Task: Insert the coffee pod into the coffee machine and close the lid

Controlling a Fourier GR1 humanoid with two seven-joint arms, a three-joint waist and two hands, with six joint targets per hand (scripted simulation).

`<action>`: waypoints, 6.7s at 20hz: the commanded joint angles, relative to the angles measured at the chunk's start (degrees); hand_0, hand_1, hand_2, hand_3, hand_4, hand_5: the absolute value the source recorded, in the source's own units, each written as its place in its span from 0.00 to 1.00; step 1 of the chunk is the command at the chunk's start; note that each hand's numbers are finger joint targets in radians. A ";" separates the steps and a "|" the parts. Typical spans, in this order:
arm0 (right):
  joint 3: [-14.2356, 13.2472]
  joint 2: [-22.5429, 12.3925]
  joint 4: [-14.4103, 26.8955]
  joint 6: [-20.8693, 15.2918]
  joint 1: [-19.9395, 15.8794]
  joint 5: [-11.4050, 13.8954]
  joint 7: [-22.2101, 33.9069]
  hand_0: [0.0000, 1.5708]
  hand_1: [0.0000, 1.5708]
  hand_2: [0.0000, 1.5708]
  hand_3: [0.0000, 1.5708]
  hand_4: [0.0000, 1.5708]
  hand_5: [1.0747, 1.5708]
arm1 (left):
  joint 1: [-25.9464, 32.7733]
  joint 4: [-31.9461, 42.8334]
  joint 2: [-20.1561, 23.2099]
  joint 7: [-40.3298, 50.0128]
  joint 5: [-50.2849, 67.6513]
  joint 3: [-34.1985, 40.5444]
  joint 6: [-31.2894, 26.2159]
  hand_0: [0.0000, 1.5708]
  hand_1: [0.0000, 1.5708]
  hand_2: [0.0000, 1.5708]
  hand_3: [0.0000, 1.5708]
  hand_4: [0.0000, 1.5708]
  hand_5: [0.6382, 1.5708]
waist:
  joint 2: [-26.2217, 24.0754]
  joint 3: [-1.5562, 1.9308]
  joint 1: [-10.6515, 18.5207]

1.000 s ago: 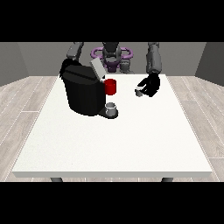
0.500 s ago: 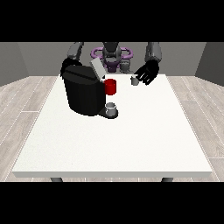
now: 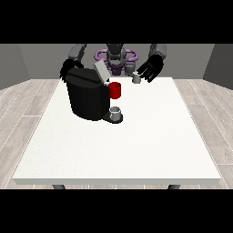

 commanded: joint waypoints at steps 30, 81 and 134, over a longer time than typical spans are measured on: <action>2.00 1.14 -5.61 -2.23 -3.45 1.49 2.75 0.00 0.00 0.00 0.00 0.32 1.00 | -13.21 4.01 1.52 4.88 -1.01 4.17 -2.27 0.80 0.80 0.83 0.77 0.33 1.00 | 6.51 0.00 -6.68; 0.04 -0.78 -3.16 -2.19 -4.10 0.82 -1.26 0.00 0.00 0.00 0.00 0.22 1.00 | -13.62 4.93 3.03 0.76 -9.22 0.26 -3.97 0.00 0.00 0.00 0.00 0.00 1.00 | 9.33 0.00 -6.17; 1.38 -7.96 -4.91 9.01 -3.94 0.03 10.08 0.00 0.00 0.00 0.00 0.00 1.00 | 29.81 -19.18 -23.86 2.91 28.55 12.09 -12.13 0.00 0.00 0.00 0.00 0.14 1.00 | -17.25 0.00 19.42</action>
